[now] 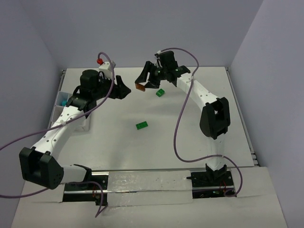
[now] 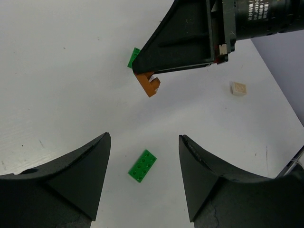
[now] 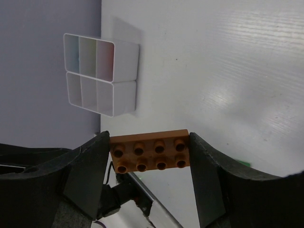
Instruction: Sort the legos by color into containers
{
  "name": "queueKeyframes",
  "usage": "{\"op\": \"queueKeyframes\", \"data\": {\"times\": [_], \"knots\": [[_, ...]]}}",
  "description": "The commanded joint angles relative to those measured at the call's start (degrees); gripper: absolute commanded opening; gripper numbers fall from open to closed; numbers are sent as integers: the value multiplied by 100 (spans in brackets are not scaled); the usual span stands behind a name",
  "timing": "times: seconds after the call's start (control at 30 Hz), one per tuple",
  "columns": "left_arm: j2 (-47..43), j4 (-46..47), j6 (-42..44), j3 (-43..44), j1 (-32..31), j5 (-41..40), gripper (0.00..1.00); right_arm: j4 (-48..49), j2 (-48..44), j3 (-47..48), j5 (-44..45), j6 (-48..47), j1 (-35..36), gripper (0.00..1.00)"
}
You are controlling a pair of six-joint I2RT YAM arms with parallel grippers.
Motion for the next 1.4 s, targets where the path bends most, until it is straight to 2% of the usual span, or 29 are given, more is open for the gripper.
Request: {"op": "queueKeyframes", "data": {"times": [0.0,0.63,0.77,1.0,1.1,1.2,1.27,1.33,1.37], "knots": [[199,240,-277,526,-108,-308,68,267,-381,17,129,519,145,25],[800,231,-519,779,-326,-361,62,395,-561,-246,75,698,419,22],[869,223,-518,823,-342,-491,57,490,-622,-342,-12,768,453,22],[945,187,-598,837,-334,-656,41,557,-782,-489,-110,826,538,22],[955,134,-625,832,-334,-675,30,568,-840,-555,-99,863,533,22],[943,98,-657,765,-333,-669,26,612,-878,-589,-141,907,541,22],[928,105,-668,720,-326,-642,17,626,-898,-596,-181,918,539,25],[892,86,-653,698,-332,-629,4,656,-915,-620,-202,916,542,36],[870,66,-630,690,-322,-639,0,674,-924,-635,-212,906,542,45]]}}
